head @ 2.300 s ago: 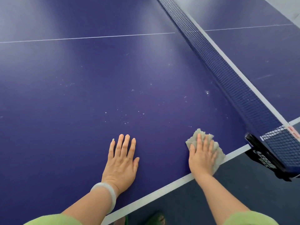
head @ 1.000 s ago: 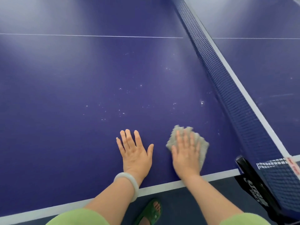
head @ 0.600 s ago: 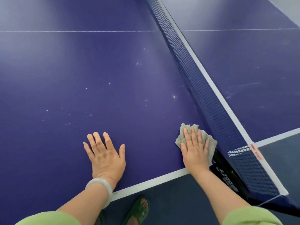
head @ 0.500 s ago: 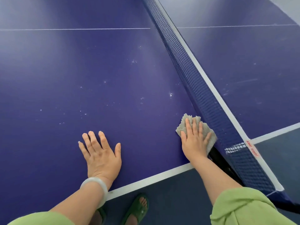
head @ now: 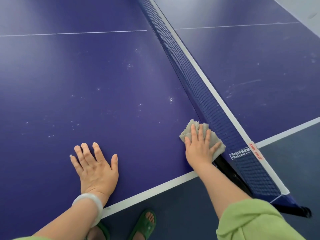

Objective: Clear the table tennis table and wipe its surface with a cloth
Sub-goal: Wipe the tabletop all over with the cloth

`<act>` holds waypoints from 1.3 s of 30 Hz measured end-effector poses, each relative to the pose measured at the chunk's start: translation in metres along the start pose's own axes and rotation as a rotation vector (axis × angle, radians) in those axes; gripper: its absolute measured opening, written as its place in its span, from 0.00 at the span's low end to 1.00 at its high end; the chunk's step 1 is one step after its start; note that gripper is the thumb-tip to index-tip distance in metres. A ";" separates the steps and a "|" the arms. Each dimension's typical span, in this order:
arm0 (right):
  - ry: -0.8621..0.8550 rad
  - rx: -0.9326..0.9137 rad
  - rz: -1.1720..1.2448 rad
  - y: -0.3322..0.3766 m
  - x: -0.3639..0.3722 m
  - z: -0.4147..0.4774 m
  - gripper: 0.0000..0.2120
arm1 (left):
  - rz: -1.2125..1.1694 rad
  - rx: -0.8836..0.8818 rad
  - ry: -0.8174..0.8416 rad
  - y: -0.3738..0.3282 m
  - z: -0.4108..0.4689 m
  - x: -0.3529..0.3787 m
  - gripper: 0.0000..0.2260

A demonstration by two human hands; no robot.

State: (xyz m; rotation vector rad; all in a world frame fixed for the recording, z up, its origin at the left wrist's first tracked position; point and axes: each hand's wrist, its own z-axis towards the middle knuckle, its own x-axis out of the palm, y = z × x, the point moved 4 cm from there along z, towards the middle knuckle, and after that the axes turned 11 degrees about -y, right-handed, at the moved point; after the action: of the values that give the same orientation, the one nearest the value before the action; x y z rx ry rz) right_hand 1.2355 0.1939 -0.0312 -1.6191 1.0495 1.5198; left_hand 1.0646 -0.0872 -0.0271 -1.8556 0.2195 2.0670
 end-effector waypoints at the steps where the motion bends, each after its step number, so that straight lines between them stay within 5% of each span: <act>1: 0.011 0.037 0.008 -0.004 -0.002 0.008 0.29 | 0.006 -0.002 0.004 0.000 0.000 0.000 0.33; 6: -0.012 0.114 0.065 0.019 0.004 -0.019 0.30 | -0.004 -0.003 0.001 0.000 -0.001 -0.001 0.33; 13: -0.021 -0.188 0.022 0.045 0.016 -0.063 0.29 | -0.026 -0.005 -0.008 -0.001 -0.002 0.000 0.34; 23: 0.045 0.119 0.059 0.009 0.000 -0.004 0.31 | -0.024 -0.004 -0.010 0.000 -0.003 0.001 0.35; 30: -0.046 -0.127 0.042 0.026 0.009 -0.029 0.30 | -0.038 -0.011 0.001 -0.002 -0.002 -0.002 0.31; 39: -0.118 -0.055 -0.019 0.002 0.010 -0.049 0.31 | -0.053 -0.016 0.003 -0.003 -0.003 -0.001 0.37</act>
State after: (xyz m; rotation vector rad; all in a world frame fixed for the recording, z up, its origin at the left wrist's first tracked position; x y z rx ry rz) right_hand 1.2554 0.1488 -0.0361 -1.5514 0.9328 1.6238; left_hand 1.0688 -0.0861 -0.0260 -1.8540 0.1532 2.0364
